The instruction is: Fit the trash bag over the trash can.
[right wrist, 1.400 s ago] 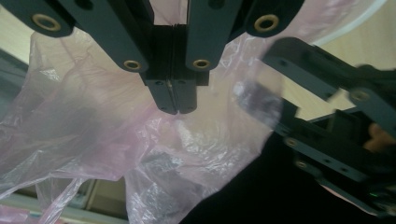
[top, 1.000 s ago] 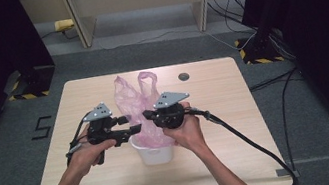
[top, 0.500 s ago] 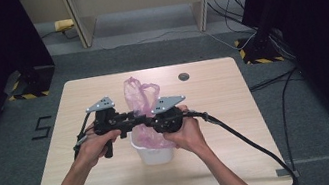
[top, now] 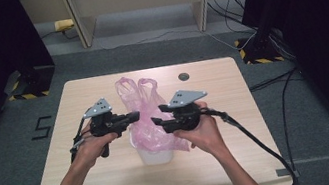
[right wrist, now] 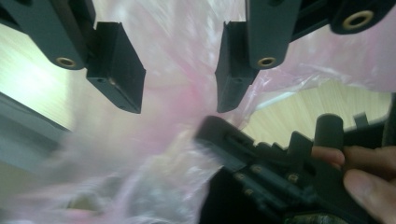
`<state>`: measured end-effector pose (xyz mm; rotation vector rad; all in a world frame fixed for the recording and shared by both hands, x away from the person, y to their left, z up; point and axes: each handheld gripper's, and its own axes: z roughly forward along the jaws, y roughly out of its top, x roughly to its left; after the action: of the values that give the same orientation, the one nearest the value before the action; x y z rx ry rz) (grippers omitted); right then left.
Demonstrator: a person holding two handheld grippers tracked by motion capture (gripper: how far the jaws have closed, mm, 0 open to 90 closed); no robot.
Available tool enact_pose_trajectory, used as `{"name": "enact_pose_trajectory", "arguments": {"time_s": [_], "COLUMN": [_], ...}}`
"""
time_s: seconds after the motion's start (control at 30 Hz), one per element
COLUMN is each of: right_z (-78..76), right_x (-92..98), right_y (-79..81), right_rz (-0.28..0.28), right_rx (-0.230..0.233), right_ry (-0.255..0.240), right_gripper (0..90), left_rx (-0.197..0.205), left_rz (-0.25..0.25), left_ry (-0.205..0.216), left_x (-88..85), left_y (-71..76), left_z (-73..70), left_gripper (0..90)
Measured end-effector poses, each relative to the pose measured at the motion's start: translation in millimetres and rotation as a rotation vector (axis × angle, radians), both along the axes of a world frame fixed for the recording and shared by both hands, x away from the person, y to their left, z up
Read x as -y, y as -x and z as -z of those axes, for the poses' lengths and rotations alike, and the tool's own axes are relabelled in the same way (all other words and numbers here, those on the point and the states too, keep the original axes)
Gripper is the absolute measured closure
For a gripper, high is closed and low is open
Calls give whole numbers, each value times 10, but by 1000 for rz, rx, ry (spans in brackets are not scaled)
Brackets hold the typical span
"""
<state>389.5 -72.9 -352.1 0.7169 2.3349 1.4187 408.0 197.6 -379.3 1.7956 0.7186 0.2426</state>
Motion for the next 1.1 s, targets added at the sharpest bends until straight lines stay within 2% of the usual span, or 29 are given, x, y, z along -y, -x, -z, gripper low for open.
{"name": "enact_pose_trajectory", "arguments": {"time_s": [0.03,0.07,0.1,0.2,0.23,0.3,0.47,0.5,0.53,0.6,0.63,0.67,0.77,0.83,0.97,1.1], "right_z": [-14,-8,-8,49,107,137,247,287,287,318,311,311,238,180,78,72], "right_x": [151,223,223,358,382,380,319,272,272,231,198,198,154,125,48,-123], "right_y": [5,8,8,26,36,43,59,48,48,34,24,24,28,30,53,56], "right_rz": [43,63,63,99,95,89,66,48,48,36,30,30,7,7,-13,-56], "right_rx": [-10,-22,-22,-62,-98,-109,-143,-149,-149,-130,-85,-85,-28,15,57,63], "right_ry": [-5,-19,-19,-24,-33,-40,-55,-43,-43,-22,39,39,95,141,143,139], "right_gripper": [505,505,505,486,466,466,451,502,502,607,696,696,842,876,900,900], "left_rx": [6,15,20,35,42,52,50,50,48,45,44,44,43,44,45,47], "left_rz": [-3,-7,-11,-27,-34,-43,-38,-34,-29,-23,-19,-17,-10,-6,-5,-9], "left_ry": [3,4,6,18,18,13,13,11,8,6,3,0,-9,-12,-12,-4], "left_x": [-7,-11,-14,-20,-21,-20,-1,9,20,46,57,69,104,122,132,110], "left_y": [6,10,14,11,12,16,21,24,25,29,30,31,30,37,31,36], "left_z": [-9,-16,-24,-36,-37,-40,-36,-35,-33,-24,-19,-15,-5,0,2,-11], "left_gripper": [877,876,876,876,876,876,874,872,872,867,861,861,846,839,837,834]}}
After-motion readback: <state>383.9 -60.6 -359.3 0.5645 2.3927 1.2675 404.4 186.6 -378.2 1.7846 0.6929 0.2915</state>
